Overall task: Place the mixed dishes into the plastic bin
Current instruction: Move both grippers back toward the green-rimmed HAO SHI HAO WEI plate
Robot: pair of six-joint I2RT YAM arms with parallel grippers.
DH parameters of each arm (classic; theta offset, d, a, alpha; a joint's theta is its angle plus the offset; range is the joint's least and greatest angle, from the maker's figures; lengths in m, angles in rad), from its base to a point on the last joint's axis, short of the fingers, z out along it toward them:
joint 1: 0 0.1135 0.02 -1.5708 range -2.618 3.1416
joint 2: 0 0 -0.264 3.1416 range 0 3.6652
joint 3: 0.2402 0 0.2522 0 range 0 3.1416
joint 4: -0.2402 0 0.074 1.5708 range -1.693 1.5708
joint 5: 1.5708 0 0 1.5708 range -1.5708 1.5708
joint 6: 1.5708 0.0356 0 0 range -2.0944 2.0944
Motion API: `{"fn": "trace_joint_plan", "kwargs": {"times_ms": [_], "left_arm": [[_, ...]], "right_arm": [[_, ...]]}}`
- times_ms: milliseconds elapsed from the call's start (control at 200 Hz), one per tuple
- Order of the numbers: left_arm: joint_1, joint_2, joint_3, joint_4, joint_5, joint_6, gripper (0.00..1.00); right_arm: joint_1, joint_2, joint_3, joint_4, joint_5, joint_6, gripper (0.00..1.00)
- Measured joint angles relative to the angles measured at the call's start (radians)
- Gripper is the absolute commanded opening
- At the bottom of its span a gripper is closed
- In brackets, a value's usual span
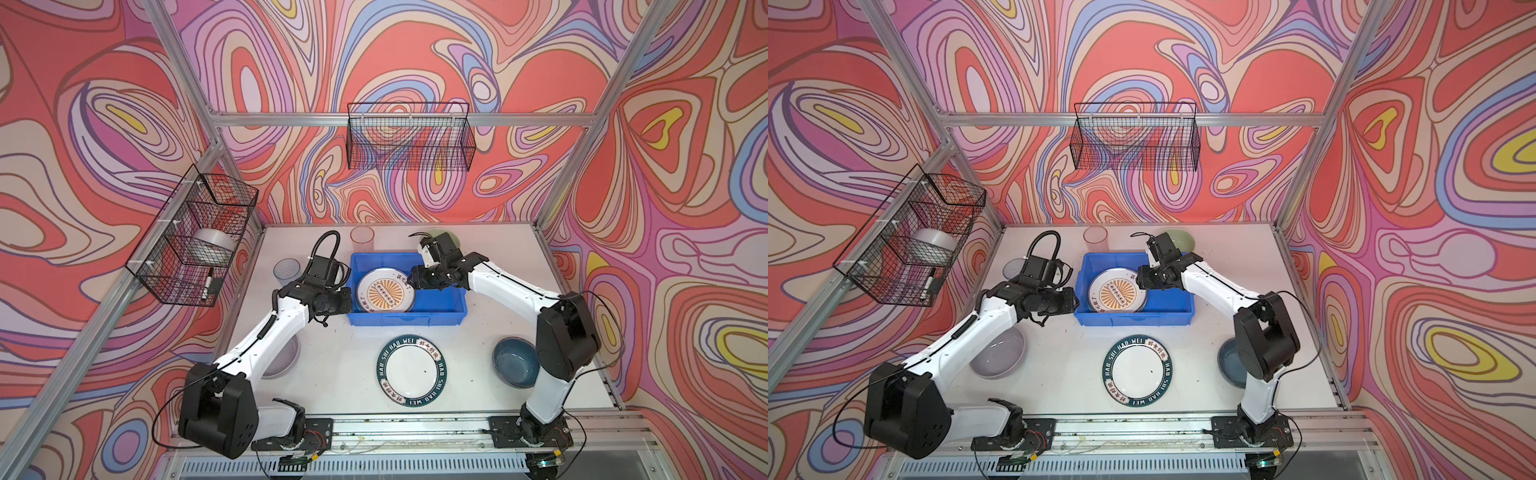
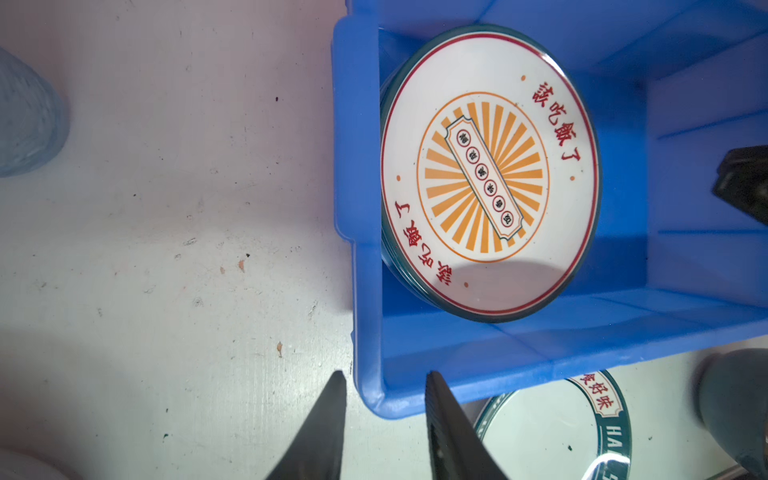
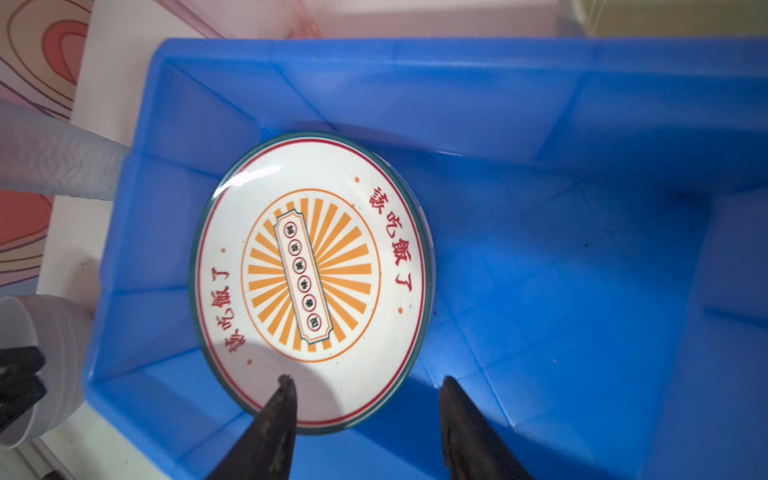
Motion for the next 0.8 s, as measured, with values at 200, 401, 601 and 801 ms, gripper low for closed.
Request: {"fn": "trace_joint_plan", "kwargs": {"times_ms": [200,401,601,801], "left_arm": [[0.0,-0.06,0.0,-0.034,0.035,0.032,0.57],[0.0,-0.148,-0.047,-0.045,0.084,0.039,0.6],[-0.022,-0.237,-0.108,-0.075,0.1,0.03,0.55],[-0.146,-0.291,-0.195,-0.074,0.092,-0.026,0.51]], "right_arm": [[0.0,-0.167,-0.097,-0.012,0.006,-0.006,0.59],[0.0,-0.297,-0.236,-0.024,-0.037,-0.006,0.59],[0.0,-0.458,-0.373,-0.049,-0.055,0.02,0.57],[0.002,-0.601,-0.533,-0.048,-0.085,0.058,0.53]]}}
